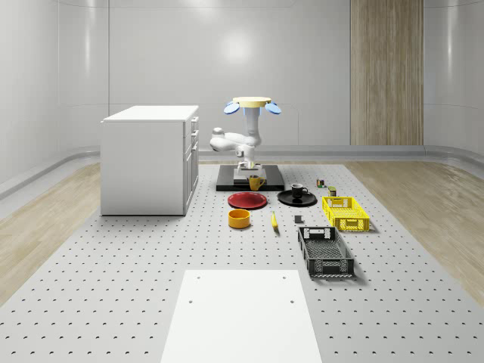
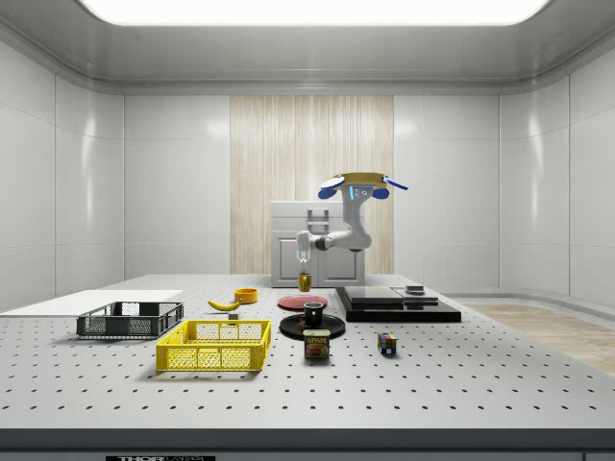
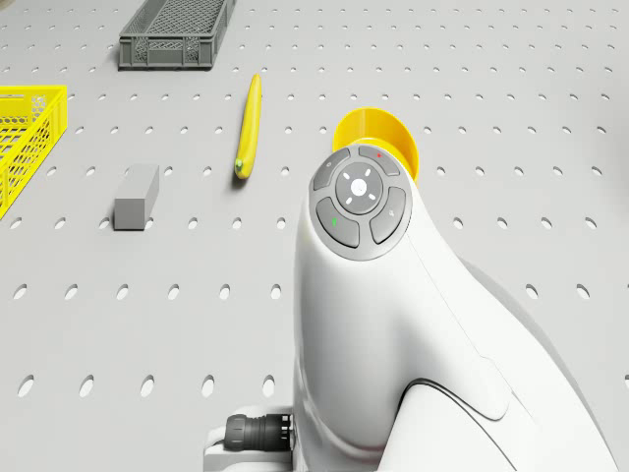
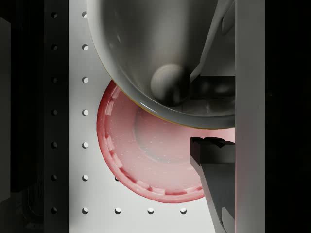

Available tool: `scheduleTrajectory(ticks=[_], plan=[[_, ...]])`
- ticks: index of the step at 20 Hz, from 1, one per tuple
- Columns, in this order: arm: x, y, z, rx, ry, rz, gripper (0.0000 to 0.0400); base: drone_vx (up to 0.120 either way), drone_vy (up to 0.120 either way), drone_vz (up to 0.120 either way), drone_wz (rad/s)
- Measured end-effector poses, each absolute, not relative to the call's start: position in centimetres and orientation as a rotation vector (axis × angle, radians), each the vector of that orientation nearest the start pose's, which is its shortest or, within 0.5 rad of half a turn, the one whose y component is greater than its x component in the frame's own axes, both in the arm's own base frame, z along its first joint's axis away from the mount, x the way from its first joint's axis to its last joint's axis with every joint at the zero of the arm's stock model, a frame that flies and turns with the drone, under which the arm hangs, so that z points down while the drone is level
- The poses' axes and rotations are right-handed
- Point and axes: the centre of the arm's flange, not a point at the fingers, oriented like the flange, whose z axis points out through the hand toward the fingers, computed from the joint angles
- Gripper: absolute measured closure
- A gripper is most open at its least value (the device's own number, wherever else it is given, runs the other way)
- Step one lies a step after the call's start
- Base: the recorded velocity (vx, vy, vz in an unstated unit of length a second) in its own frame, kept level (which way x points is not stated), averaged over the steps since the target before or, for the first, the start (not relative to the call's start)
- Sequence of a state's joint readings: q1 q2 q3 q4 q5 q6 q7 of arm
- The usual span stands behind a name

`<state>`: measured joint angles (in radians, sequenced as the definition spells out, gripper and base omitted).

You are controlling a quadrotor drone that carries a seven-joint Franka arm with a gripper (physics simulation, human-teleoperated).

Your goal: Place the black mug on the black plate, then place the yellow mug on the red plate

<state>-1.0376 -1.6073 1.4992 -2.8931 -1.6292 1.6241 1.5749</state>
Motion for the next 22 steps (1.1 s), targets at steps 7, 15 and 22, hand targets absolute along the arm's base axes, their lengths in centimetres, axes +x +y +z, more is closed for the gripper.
scheduleTrajectory(ticks=[7, 15, 22], plan=[[30.3, 6.6, 46.0, 0.001, -0.002, 0.786, 0.0290, 0.000, 0.000, 0.000, 0.000], [32.5, 7.5, 46.8, 0.002, -0.002, 0.786, 0.0290, 0.000, 0.000, 0.000, 0.000], [33.0, 8.7, 48.4, 0.002, -0.002, 0.786, 0.0290, 0.000, 0.000, 0.000, 0.000]])
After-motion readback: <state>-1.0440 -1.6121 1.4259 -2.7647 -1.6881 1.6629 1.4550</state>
